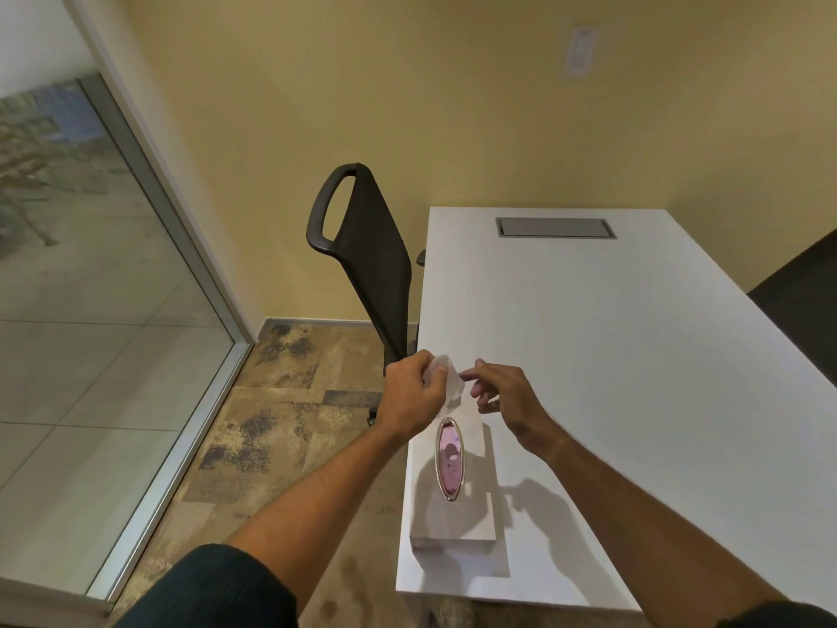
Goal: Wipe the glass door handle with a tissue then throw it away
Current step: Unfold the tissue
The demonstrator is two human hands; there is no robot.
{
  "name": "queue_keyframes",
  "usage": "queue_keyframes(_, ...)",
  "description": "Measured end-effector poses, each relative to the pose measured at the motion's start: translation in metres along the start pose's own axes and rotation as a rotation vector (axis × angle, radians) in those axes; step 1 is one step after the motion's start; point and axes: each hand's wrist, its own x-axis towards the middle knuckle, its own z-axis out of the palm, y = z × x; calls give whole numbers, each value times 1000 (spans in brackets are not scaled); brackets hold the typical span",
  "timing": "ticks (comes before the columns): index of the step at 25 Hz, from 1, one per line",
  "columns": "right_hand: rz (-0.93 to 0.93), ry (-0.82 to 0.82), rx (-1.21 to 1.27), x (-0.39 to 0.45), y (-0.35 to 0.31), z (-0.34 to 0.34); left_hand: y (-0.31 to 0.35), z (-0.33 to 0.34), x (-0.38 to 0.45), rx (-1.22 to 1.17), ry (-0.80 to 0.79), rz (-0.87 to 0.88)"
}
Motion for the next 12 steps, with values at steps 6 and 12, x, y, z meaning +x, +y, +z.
queue_keyframes(6, -130, -15, -35, -1, -4, 3, 1, -11, 12, 70, -14, -38)
queue_keyframes(12, -219, 94, -125, 10, -10, -1, 1, -23, 19, 56, -61, -43)
